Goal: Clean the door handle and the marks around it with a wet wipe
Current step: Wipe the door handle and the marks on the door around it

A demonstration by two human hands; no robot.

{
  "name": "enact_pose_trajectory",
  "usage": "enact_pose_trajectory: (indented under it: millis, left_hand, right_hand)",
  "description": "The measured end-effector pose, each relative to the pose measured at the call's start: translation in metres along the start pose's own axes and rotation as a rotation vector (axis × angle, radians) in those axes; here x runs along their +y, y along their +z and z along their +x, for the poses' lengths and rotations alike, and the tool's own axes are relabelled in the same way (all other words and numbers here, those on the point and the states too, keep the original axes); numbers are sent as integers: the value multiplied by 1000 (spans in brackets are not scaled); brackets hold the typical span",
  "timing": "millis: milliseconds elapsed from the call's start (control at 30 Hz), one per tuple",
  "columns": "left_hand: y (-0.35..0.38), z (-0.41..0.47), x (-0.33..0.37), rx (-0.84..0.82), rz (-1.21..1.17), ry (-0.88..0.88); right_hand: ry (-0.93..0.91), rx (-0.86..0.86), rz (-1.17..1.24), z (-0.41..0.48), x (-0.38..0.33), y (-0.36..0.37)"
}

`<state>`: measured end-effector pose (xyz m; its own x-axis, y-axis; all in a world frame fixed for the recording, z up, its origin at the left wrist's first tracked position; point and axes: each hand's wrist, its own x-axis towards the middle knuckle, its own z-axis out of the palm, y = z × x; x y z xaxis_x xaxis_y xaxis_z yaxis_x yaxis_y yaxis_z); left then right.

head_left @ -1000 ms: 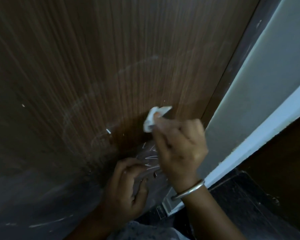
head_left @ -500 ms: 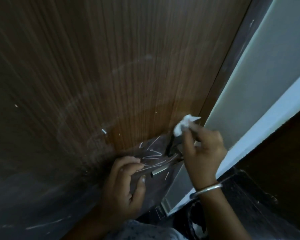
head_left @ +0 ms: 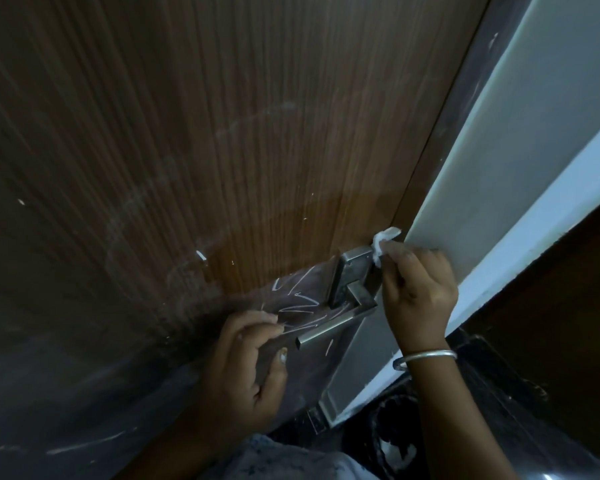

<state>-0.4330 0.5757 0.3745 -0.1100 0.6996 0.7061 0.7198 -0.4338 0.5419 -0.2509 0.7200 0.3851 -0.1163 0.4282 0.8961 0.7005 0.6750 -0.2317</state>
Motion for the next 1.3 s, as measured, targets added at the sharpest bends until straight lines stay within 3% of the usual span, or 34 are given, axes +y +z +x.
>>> enact_pose_trajectory:
  millis: [200,500,733,1000,1200,1300]
  left_hand:
    - [-1,-2,-2,-11,1,-14]
    - [1,-3,1,-33,52,-20]
    - [4,-3,-2,-23,37,-42]
    - [12,-6,3,-32,42,-66]
    - [20,-22,6,-57,52,-108]
    - [24,-25,8,-46,72,-106]
  right_hand:
    - [63,-96,118,-32,10,8]
    - [58,78,198,-12,13,15]
    - [138,-77,223,-67,23,25]
    - [92,42,284,-38,22,25]
    - [204,-127,217,-90,23,30]
    - [216,-103,254,-87,23,30]
